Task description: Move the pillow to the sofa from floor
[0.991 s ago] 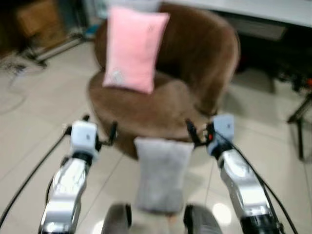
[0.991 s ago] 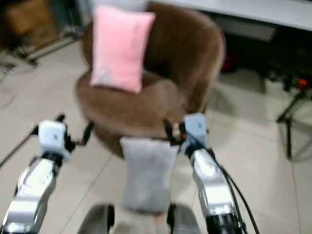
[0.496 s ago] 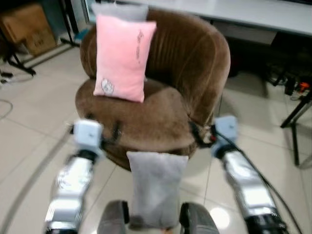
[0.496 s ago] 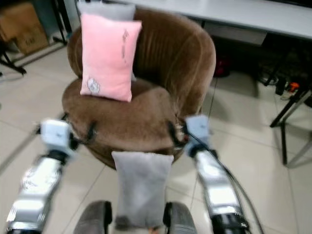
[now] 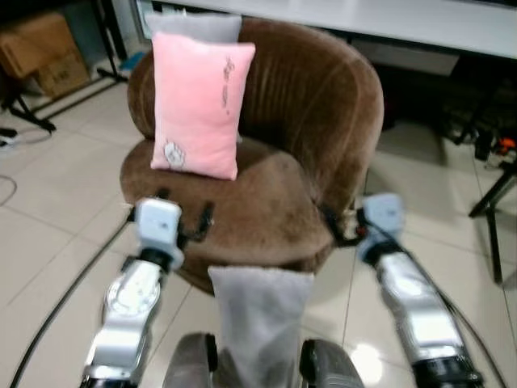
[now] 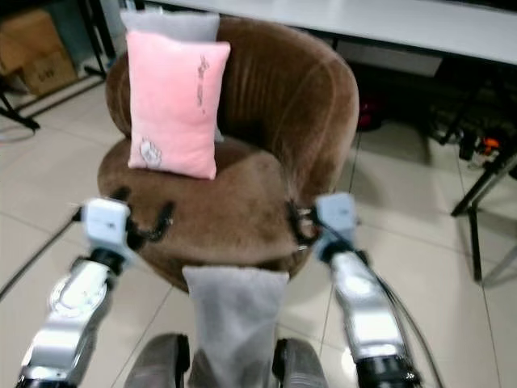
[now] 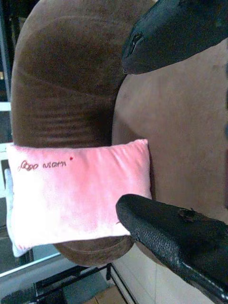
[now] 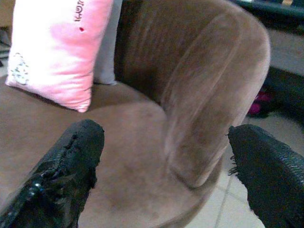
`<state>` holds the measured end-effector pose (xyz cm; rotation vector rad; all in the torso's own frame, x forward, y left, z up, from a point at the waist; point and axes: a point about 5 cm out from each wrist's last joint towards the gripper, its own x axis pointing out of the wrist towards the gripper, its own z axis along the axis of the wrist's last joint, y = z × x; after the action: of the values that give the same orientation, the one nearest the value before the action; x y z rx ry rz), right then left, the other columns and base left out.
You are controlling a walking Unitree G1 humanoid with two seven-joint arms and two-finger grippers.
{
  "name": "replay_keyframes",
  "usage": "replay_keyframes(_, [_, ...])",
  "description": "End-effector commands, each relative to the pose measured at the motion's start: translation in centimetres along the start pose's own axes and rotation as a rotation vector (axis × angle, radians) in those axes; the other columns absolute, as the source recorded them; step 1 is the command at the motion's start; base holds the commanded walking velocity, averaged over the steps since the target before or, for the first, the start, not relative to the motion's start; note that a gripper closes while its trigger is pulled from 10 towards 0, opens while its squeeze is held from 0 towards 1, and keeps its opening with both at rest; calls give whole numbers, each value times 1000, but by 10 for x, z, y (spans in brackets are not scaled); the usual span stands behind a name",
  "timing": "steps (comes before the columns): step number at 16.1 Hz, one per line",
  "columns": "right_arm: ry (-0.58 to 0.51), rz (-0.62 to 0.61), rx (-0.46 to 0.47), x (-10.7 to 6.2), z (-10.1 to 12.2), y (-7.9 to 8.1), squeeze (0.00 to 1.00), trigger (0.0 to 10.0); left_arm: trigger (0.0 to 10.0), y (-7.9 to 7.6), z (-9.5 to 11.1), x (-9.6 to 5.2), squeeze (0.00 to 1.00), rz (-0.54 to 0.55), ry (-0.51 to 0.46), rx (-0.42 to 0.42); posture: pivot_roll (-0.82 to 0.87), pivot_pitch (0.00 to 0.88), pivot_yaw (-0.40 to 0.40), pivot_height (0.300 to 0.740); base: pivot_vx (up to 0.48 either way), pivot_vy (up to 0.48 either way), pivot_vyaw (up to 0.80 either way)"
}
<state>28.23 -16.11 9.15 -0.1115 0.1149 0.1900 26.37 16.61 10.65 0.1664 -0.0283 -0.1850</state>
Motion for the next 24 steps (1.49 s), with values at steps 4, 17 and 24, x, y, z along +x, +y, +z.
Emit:
replay_keyframes(4, [-26,67,-2,1,4,14,0,10000,10000,8,0,-2,263,23,9,25,36,0,-22,620,260,0,400])
replay_keyframes(17, [26,119,-11,-11,-5,14,0,10000,10000,-3,-9,-15,255,-12,44,30,17,0,-54,535,0,0,0])
replay_keyframes(24, [90,196,-69,-5,-12,13,0,10000,10000,-12,-13,-29,251,-42,59,32,7,0,-98,535,0,0,0])
